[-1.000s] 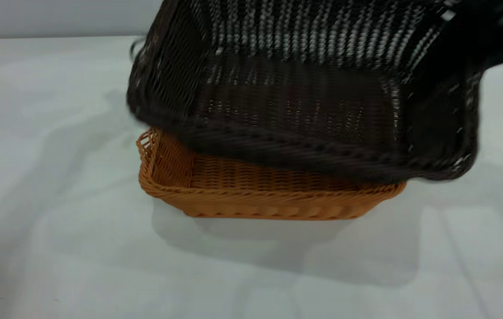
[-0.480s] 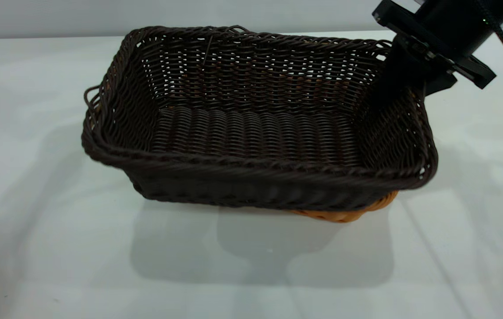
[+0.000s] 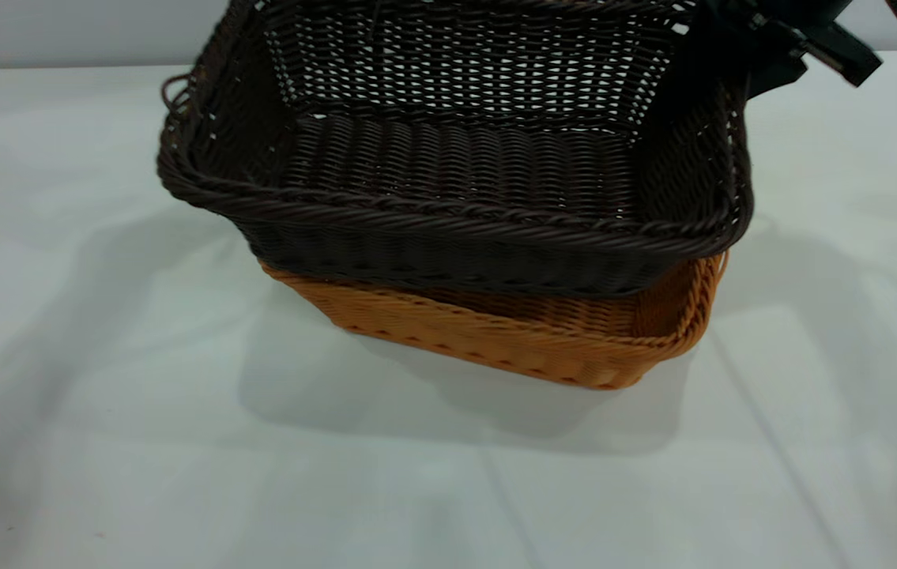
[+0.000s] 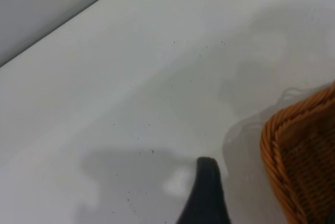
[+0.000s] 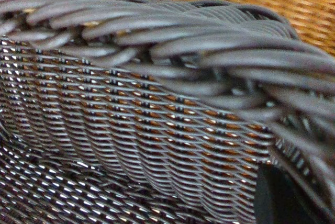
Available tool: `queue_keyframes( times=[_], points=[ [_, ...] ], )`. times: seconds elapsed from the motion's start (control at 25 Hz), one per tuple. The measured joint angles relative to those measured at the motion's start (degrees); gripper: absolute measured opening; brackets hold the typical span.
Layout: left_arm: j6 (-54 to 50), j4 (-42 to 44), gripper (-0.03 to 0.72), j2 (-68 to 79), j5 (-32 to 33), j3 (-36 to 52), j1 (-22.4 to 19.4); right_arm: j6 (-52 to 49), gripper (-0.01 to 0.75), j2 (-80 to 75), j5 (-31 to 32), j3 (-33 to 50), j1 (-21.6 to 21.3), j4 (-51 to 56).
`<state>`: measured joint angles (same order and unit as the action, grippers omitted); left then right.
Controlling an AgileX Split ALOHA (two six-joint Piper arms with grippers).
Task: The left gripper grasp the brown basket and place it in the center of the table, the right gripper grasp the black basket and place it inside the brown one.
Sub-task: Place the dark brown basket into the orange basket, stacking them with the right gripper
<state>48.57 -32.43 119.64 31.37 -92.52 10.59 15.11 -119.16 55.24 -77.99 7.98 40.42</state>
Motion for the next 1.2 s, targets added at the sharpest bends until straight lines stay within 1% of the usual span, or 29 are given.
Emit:
queue_keyframes(
  times=[0.16,0.36,0.44,0.6,0.96,1.2],
  points=[
    [0.00,0.00,0.542,0.00,0.00,0.00,0.00,-4.40,0.076,0.00,-1.65,-0.01,0.00,-2.50],
    [0.00,0.00,0.542,0.00,0.00,0.00,0.00,-7.78,0.076,-0.15,-6.08,-0.01,0.00,-2.28],
    [0.00,0.00,0.542,0.00,0.00,0.00,0.00,-8.72,0.076,-0.86,-6.63,-0.06,0.00,-2.04],
    [0.17,0.00,0.542,0.00,0.00,0.00,0.00,-8.98,0.076,-2.73,-6.68,-0.06,0.00,-1.25],
    [0.22,0.00,0.542,0.00,0.00,0.00,0.00,-9.23,0.076,-3.06,-4.54,-0.28,0.00,-1.82],
    [0.22,0.00,0.542,0.00,0.00,0.00,0.00,-9.13,0.076,-3.51,-5.35,3.50,0.05,-2.50]
  ],
)
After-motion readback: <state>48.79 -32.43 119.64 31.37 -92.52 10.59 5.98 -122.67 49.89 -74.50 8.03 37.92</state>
